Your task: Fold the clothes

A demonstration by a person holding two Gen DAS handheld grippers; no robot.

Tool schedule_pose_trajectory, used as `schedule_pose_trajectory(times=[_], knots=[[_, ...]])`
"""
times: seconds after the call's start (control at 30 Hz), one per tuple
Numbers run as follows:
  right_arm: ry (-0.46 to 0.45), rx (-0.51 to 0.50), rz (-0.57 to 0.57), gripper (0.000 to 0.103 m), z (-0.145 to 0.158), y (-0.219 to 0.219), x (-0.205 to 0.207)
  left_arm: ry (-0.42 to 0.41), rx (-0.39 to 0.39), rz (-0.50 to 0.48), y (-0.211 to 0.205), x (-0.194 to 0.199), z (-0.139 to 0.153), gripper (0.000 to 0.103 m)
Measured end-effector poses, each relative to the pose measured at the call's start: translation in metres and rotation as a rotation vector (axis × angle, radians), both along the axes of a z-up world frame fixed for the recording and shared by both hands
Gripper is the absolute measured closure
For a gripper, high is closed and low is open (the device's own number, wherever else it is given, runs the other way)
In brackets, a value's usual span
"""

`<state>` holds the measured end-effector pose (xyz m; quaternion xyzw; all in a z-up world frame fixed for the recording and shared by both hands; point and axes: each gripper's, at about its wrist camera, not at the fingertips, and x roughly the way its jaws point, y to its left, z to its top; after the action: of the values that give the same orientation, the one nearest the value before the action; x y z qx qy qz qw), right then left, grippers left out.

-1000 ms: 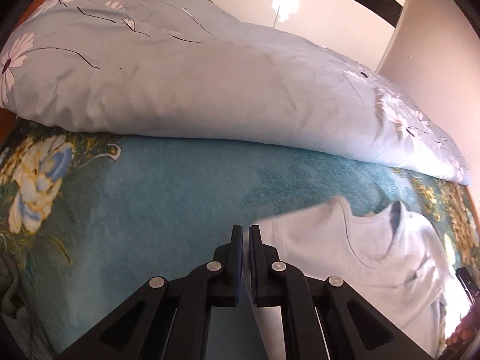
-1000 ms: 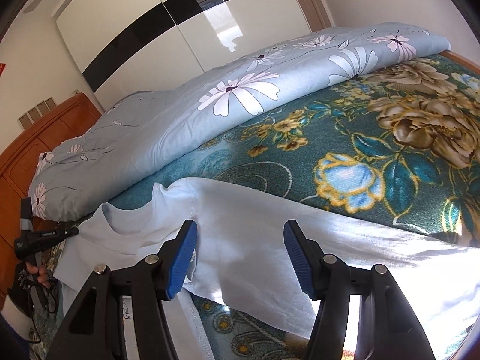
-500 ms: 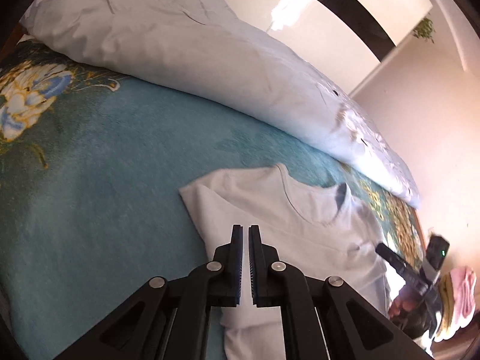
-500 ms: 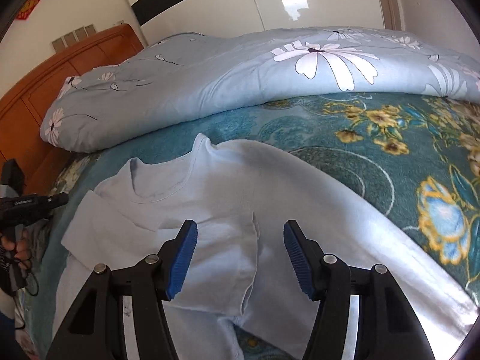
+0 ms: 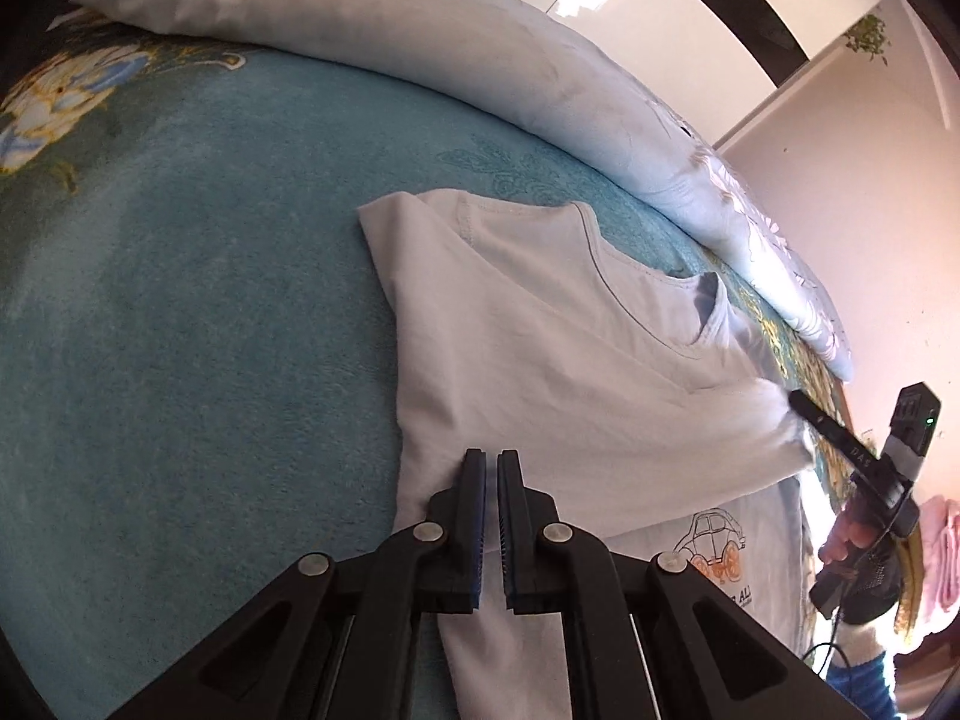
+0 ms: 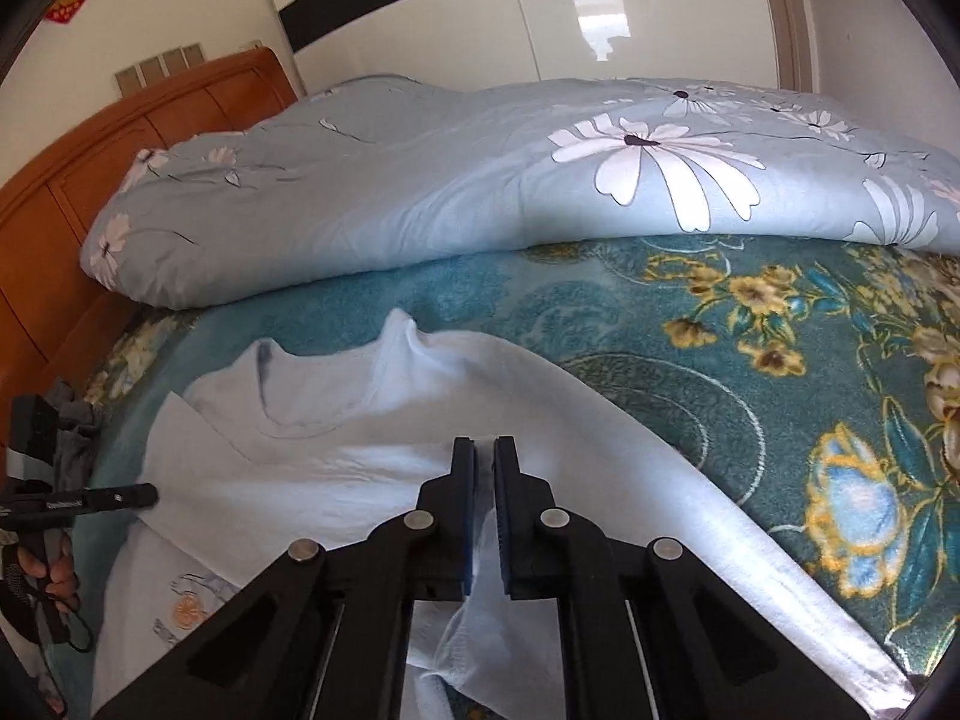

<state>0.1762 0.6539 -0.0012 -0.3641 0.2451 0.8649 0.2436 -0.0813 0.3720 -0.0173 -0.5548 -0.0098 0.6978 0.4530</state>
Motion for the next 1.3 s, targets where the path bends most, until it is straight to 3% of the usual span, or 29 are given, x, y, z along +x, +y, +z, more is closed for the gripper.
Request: schedule_pose_trajectory(times=[0.1, 0.23, 0.3, 0.37, 0.43, 0.5, 0.57, 0.67, 0.73, 0.93, 1.17, 1.27, 1.3], knots=[[-0.005, -0.02, -0.022, 0.098, -0.006, 0.005, 0.002, -0.015, 0.009, 0.036, -0.007, 0.0, 0.007, 0.098], [-0.003, 0.015, -0.079, 0.098, 0.006, -0.023, 0.052, 0.015, 0.008, 0.071, -0.023, 0.013, 0.026, 0.089], [-0.002, 0.036, -0.109, 0.098, 0.013, -0.038, 0.078, 0.044, 0.026, 0.099, -0.037, 0.026, 0.038, 0.071], [-0.001, 0.057, -0.139, 0.097, 0.02, -0.053, 0.104, 0.087, 0.034, 0.134, -0.054, 0.044, 0.051, 0.063], [0.0, 0.079, -0.169, 0.087, 0.027, -0.068, 0.131, 0.122, 0.06, 0.164, -0.07, 0.065, 0.062, 0.056], [0.001, 0.1, -0.199, 0.075, 0.034, -0.083, 0.157, 0.155, 0.075, 0.195, -0.085, 0.087, 0.072, 0.035], [0.002, 0.121, -0.229, 0.073, 0.041, -0.098, 0.184, 0.182, 0.101, 0.235, -0.099, 0.108, 0.079, 0.03], [-0.054, 0.164, -0.323, 0.067, 0.039, -0.104, 0.212, 0.191, 0.126, 0.251, -0.109, 0.133, 0.085, 0.028], [-0.095, 0.194, -0.389, 0.053, 0.036, -0.107, 0.231, 0.177, 0.136, 0.242, -0.111, 0.148, 0.086, 0.028], [-0.22, 0.282, -0.585, 0.053, 0.029, -0.115, 0.286, 0.132, 0.163, 0.171, -0.1, 0.183, 0.089, 0.028], [-0.328, 0.296, -0.537, 0.053, 0.006, -0.091, 0.263, 0.148, 0.155, 0.152, -0.104, 0.196, 0.095, 0.028], [-0.307, 0.257, -0.532, 0.053, 0.0, -0.079, 0.264, 0.125, 0.153, 0.171, -0.11, 0.191, 0.091, 0.028], [-0.302, 0.251, -0.54, 0.059, 0.001, -0.076, 0.266, 0.117, 0.153, 0.178, -0.111, 0.189, 0.09, 0.028]])
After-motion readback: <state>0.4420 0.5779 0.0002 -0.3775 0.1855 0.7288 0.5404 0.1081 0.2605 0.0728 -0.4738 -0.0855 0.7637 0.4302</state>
